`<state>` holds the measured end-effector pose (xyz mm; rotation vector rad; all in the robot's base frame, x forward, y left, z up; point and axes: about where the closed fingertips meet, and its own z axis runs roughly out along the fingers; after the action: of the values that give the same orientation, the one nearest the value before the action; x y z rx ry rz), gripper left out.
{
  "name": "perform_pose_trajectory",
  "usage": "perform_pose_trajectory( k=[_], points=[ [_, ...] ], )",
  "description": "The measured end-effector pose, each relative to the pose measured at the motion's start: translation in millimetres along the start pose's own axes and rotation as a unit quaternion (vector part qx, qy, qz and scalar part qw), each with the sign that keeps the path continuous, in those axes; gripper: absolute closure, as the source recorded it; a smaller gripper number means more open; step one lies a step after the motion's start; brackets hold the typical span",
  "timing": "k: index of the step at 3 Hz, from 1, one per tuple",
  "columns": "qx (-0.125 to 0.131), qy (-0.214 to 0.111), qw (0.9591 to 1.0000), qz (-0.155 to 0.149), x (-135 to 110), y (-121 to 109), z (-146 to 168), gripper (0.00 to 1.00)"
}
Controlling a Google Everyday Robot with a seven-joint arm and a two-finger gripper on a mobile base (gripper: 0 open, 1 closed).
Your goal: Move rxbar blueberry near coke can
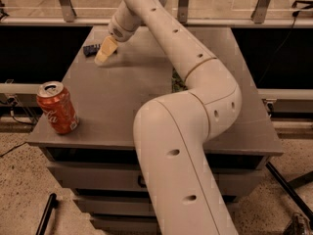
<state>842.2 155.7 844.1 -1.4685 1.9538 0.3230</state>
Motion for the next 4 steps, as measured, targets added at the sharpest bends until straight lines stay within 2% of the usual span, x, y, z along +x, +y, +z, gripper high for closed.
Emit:
perform_pose_trajectory(
  k=[1, 2, 3, 4],
  points=[
    [-0.022, -0.01, 0.9996, 0.013, 6.3, 3.0, 15.7, 0.16],
    [-0.029, -0.015, 0.9993, 0.015, 5.4, 4.5, 19.9, 0.39],
    [-0.029, -0.015, 0.9993, 0.015, 2.4, 3.8, 16.3, 0.63],
    [-0.03, -0.015, 0.9993, 0.015, -0.2, 3.6, 13.5, 0.94]
  ],
)
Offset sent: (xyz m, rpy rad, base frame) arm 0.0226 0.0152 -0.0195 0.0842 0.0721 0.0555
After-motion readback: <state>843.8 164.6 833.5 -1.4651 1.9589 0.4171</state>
